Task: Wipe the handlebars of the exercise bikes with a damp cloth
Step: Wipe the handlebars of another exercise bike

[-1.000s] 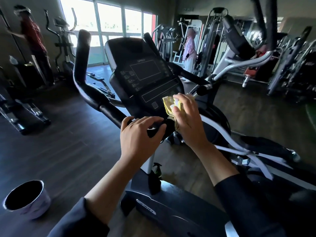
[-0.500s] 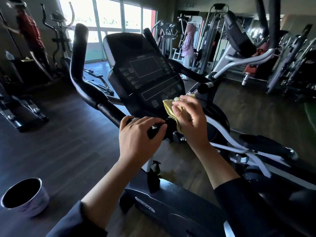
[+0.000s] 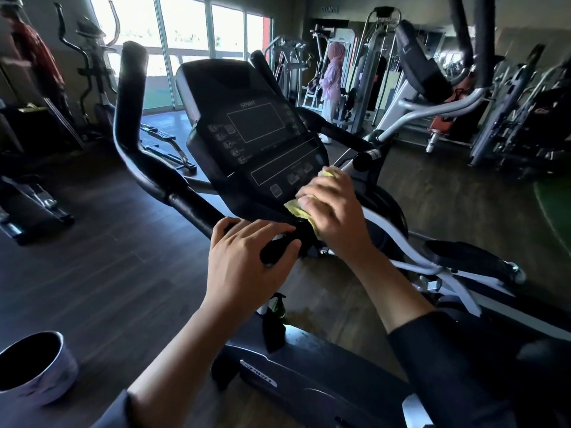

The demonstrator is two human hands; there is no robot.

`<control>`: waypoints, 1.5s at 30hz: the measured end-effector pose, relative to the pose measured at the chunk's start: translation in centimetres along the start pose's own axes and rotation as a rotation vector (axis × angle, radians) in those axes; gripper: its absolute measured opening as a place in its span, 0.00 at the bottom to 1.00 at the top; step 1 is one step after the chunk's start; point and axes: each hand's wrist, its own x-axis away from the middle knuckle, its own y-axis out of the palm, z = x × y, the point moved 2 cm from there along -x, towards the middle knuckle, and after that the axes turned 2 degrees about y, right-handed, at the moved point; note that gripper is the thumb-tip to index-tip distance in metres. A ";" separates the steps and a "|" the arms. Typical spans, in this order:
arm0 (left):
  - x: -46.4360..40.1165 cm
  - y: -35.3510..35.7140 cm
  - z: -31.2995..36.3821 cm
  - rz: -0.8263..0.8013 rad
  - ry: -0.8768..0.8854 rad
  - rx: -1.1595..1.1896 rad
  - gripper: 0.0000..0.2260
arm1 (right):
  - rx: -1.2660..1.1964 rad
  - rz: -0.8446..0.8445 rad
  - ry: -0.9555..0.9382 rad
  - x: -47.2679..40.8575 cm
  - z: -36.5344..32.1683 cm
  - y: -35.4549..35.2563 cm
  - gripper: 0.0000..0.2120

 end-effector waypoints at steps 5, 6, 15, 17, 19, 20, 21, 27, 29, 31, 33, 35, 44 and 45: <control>0.1 -0.3 -0.1 -0.026 0.019 0.025 0.11 | -0.193 -0.044 0.454 -3.8 1.9 -0.8 0.09; 0.1 -0.4 -0.2 -0.028 0.022 0.034 0.11 | -0.160 -0.035 0.457 -3.6 1.9 -0.6 0.10; 0.5 -1.3 -1.5 -0.015 0.083 0.067 0.12 | -0.029 0.034 0.193 -1.5 -0.2 0.2 0.10; 0.7 -1.4 -1.6 -0.017 0.086 0.053 0.13 | -0.157 0.040 0.453 -2.6 0.9 -0.2 0.11; 0.9 -1.4 -1.8 -0.013 0.076 0.040 0.13 | -0.141 0.053 0.521 -2.0 0.6 -0.1 0.12; 1.1 -1.4 -1.9 -0.010 0.066 0.034 0.13 | -0.109 0.056 0.468 -1.2 -0.1 0.1 0.14; 1.2 -1.4 -2.0 -0.007 0.054 0.030 0.13 | -0.087 0.044 0.395 -0.3 -0.9 0.3 0.15; 1.3 -1.4 -2.0 -0.029 0.026 0.013 0.14 | -0.082 0.120 0.316 0.7 -1.6 0.6 0.16; 1.4 -1.4 -1.8 -0.030 0.009 0.009 0.14 | -0.141 0.177 0.444 0.2 -1.0 0.3 0.14; 1.4 -1.4 -1.7 -0.025 -0.001 0.006 0.14 | -0.189 0.200 0.561 0.1 -0.9 0.5 0.13; 1.3 -1.3 -1.7 -0.025 -0.010 -0.006 0.15 | -0.193 0.216 0.598 0.2 -1.2 0.7 0.13; 1.3 -1.2 -1.6 -0.025 -0.021 -0.017 0.15 | -0.175 0.243 0.570 0.3 -1.6 0.6 0.13; 1.8 -0.8 -0.5 0.051 -0.076 -0.071 0.16 | -0.124 0.252 0.446 1.8 -2.1 -0.2 0.15; 2.0 -0.8 -0.2 0.061 -0.093 -0.080 0.16 | -0.143 0.238 0.447 2.2 -2.2 -0.4 0.14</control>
